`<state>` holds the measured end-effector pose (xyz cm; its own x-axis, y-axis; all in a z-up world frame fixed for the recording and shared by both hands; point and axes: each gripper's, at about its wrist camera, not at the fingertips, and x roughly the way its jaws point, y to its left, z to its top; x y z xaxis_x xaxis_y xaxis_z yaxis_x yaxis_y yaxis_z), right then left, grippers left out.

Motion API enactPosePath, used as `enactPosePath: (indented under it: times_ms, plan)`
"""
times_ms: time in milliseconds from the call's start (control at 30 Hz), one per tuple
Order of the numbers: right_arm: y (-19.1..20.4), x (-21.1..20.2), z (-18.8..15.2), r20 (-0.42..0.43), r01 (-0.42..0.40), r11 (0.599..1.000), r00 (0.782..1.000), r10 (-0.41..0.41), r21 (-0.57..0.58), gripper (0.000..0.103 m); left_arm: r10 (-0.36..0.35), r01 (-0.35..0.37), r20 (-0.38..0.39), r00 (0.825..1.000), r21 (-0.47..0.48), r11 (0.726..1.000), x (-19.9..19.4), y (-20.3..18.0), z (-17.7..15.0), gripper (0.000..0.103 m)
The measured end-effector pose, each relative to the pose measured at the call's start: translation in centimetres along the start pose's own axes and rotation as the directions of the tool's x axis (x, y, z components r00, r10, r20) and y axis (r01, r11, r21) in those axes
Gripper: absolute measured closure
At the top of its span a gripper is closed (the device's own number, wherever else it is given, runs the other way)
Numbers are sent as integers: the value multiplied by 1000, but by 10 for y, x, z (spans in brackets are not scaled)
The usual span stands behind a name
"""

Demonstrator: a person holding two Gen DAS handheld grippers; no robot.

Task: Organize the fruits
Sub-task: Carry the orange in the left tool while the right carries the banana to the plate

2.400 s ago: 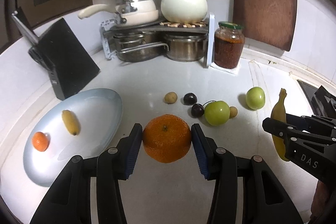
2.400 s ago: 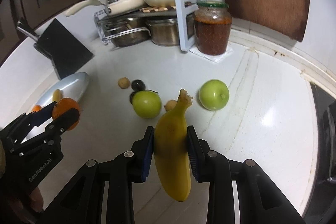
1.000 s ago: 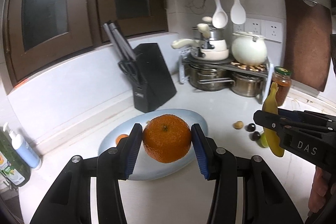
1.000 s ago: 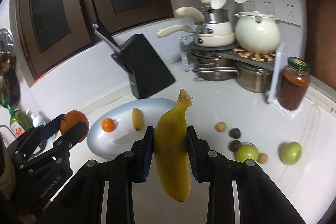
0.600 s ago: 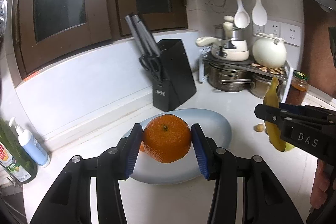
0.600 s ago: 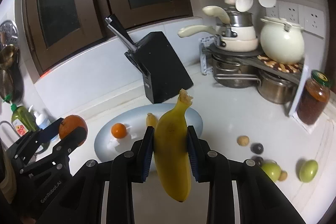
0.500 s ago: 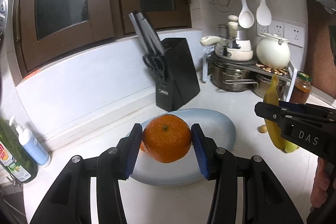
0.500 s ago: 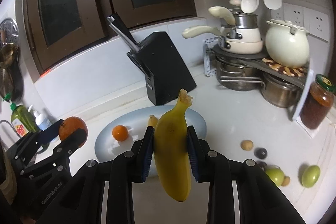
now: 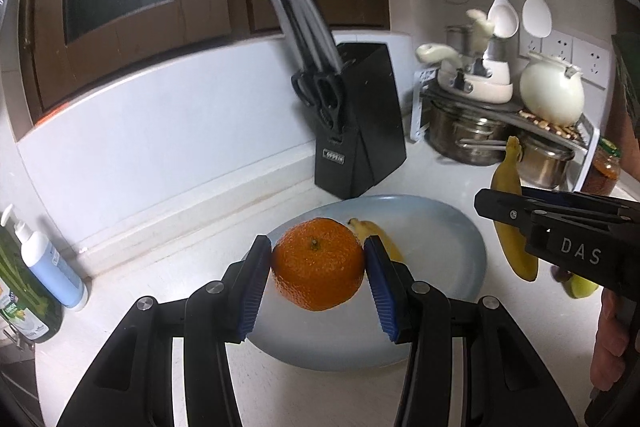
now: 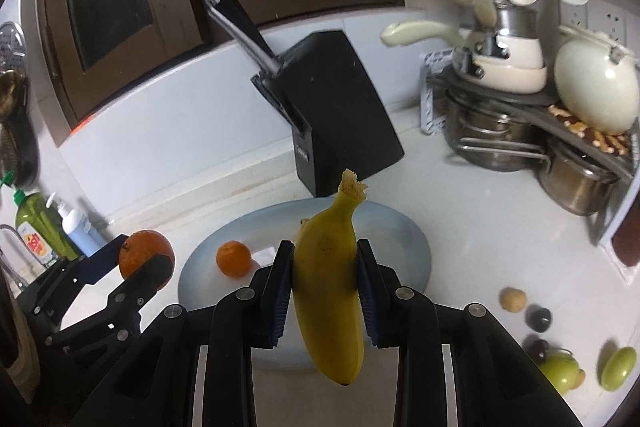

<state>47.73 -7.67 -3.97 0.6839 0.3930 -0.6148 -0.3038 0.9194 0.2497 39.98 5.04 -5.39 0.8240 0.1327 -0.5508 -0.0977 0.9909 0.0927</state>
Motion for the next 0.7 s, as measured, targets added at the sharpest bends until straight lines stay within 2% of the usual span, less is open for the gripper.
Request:
enactPosePath:
  times_ms: [333, 700]
  plan:
    - [-3, 57, -3, -110, -29, 999, 993, 32, 28, 72, 2, -3, -79, 997, -9, 1000, 45, 8, -12, 56]
    - [-14, 104, -7, -184, -27, 999, 982, 34, 46, 72, -10, 11, -150, 989, 8, 1000, 81, 8, -28, 56]
